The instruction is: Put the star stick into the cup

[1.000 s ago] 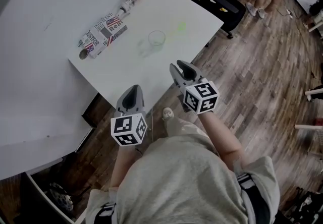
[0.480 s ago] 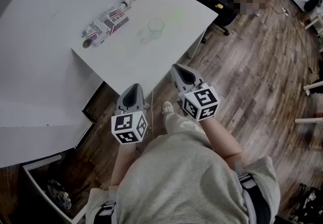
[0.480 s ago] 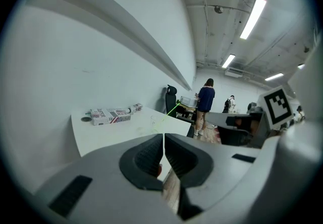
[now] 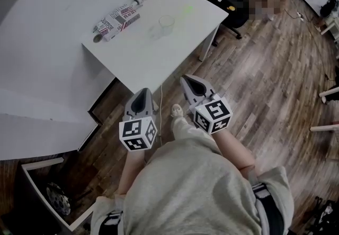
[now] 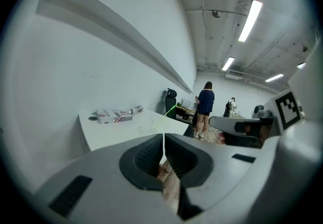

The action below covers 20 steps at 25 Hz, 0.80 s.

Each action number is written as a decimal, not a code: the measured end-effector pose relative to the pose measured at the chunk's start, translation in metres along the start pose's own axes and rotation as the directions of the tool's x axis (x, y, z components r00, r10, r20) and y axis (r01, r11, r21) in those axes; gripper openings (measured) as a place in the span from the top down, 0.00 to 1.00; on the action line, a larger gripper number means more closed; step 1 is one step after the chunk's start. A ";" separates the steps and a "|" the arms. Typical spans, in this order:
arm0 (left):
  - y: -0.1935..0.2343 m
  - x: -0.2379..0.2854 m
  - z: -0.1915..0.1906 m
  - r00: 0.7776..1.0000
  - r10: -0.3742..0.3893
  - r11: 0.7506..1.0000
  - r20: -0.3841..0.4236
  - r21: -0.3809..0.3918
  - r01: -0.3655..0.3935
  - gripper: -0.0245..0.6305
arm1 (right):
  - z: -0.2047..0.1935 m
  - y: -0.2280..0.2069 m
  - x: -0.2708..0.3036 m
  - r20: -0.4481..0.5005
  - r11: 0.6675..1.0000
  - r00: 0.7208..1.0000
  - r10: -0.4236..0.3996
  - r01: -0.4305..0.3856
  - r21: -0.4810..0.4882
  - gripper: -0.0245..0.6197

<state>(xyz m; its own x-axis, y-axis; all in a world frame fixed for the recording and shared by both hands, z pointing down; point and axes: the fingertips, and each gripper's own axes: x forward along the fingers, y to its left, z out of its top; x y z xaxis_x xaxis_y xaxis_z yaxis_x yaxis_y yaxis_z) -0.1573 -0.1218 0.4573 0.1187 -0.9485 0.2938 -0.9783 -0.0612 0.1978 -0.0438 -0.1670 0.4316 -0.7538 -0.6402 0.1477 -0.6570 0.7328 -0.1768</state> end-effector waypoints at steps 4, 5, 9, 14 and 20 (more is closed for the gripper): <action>-0.006 -0.015 -0.005 1.000 0.006 1.000 0.013 -0.007 -0.005 0.94 | -0.004 0.012 -0.017 0.000 1.000 1.000 0.013 -0.013 -0.017 0.97; -0.008 -0.018 -0.006 1.000 0.006 1.000 0.015 -0.007 -0.005 0.94 | -0.003 0.014 -0.020 0.002 1.000 1.000 0.015 -0.015 -0.020 0.97; -0.013 -0.027 -0.007 1.000 0.005 1.000 0.025 -0.008 -0.005 0.94 | -0.002 0.020 -0.030 0.010 1.000 1.000 0.019 -0.018 -0.022 0.97; -0.017 -0.031 -0.008 0.999 0.006 1.000 0.031 -0.007 -0.006 0.94 | -0.002 0.019 -0.035 0.019 1.000 1.000 0.009 -0.009 -0.011 0.97; -0.018 -0.032 -0.007 0.999 0.003 1.000 0.035 -0.007 -0.002 0.94 | 0.000 0.015 -0.037 0.023 1.000 1.000 -0.017 0.017 -0.017 0.97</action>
<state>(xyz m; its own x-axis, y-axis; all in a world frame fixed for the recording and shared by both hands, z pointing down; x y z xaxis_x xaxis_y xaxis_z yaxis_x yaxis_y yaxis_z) -0.1420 -0.0882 0.4503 0.1100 -0.9590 0.2611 -0.9774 -0.0567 0.2035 -0.0256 -0.1326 0.4236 -0.7423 -0.6577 0.1281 -0.6700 0.7255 -0.1575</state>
